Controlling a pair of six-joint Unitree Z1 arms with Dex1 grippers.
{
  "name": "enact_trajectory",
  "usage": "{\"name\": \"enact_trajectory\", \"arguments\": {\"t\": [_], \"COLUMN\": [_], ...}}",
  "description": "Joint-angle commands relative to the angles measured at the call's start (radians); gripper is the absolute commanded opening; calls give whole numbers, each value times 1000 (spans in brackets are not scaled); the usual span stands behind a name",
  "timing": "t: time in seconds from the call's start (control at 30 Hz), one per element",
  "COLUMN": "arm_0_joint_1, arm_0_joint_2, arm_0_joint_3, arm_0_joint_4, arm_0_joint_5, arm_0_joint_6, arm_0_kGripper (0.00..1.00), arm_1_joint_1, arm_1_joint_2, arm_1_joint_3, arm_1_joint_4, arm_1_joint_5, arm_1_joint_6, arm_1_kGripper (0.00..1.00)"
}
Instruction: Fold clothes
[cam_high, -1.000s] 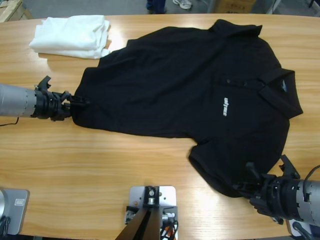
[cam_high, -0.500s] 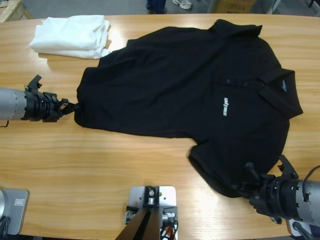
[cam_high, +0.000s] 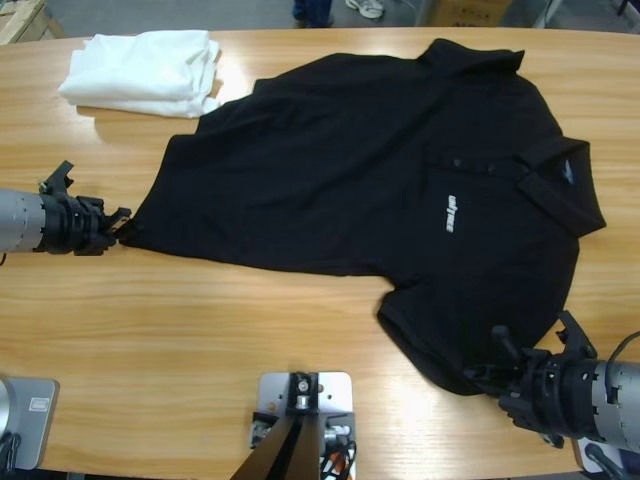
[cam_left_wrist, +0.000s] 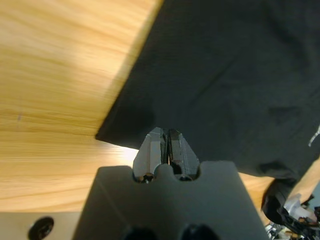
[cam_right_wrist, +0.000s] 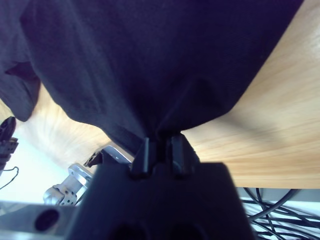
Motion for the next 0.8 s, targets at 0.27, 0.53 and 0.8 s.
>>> {"name": "enact_trajectory", "arguments": {"t": [0.27, 0.53, 0.8], "arm_0_joint_1": [-23, -22, -20], "arm_0_joint_2": [-29, 43, 197], "arm_0_joint_3": [92, 164, 208], "arm_0_joint_4": [50, -160, -346], "arm_0_joint_5": [48, 85, 72], "arm_0_joint_6": [-179, -231, -226], "arm_0_kGripper": [927, 771, 128], "arm_1_joint_1": [6, 6, 6], "arm_1_joint_2": [10, 7, 8], "arm_1_joint_3": [13, 15, 13], "arm_1_joint_4": [-8, -8, 2], "arm_1_joint_5": [4, 12, 25], "arm_1_joint_6": [-20, -24, -24], "arm_1_kGripper": [0, 0, 0]}}
